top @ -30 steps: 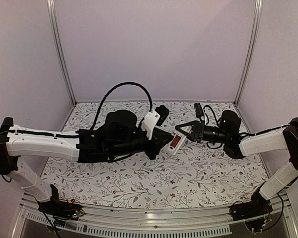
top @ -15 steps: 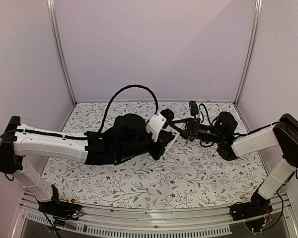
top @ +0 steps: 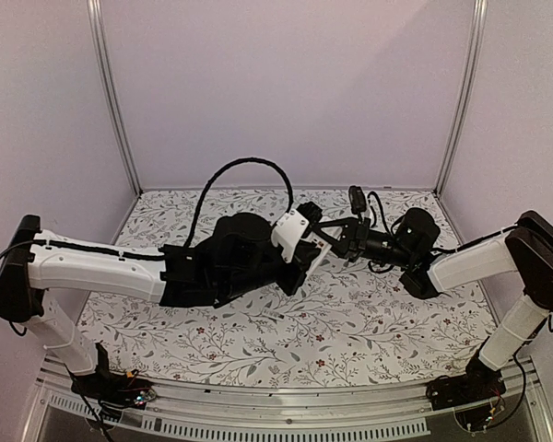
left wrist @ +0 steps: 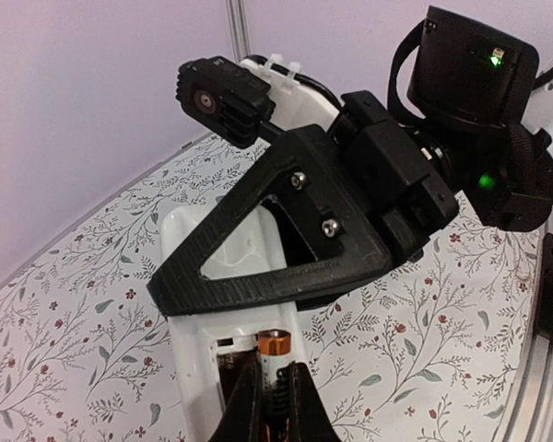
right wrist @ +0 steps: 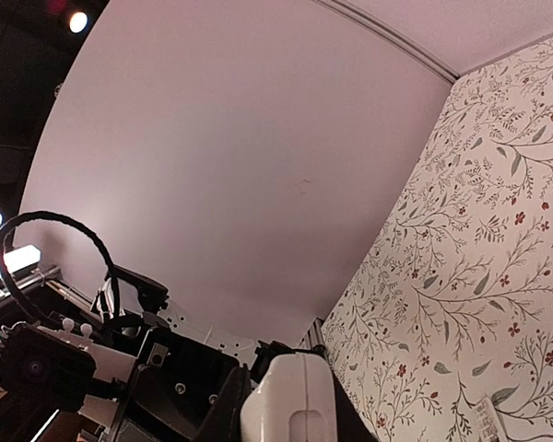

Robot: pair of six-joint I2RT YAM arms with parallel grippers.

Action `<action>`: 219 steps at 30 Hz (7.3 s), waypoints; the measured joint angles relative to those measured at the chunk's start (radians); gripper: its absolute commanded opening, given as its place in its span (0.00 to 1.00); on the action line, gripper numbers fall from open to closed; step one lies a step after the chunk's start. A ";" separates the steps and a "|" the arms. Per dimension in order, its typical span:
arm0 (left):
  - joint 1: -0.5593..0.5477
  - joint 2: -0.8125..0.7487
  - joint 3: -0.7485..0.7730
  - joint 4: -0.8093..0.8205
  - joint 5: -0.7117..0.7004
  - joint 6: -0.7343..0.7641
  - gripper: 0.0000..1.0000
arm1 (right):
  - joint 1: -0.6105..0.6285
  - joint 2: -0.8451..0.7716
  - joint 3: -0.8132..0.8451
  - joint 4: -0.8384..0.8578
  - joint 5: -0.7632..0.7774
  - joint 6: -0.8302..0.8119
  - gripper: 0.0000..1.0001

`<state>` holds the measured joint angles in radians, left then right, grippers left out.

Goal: Load the batteries into the remote control
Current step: Place the battery in the battery compartment, then press the battery in the battery compartment.

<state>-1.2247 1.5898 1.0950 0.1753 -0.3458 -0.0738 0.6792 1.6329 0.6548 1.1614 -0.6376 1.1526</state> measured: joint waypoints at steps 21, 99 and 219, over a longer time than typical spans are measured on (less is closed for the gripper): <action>0.006 0.019 0.020 -0.005 -0.032 -0.028 0.04 | 0.002 -0.001 0.006 0.006 0.019 0.012 0.00; 0.192 -0.140 0.032 -0.240 0.299 -0.615 1.00 | -0.006 -0.031 0.030 -0.048 -0.029 -0.061 0.00; 0.211 -0.047 -0.048 0.064 0.496 -0.800 0.66 | -0.025 -0.045 0.059 0.058 -0.080 0.087 0.00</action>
<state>-1.0134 1.5429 1.0473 0.2390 0.1501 -0.8742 0.6540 1.5883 0.7136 1.2194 -0.7177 1.2400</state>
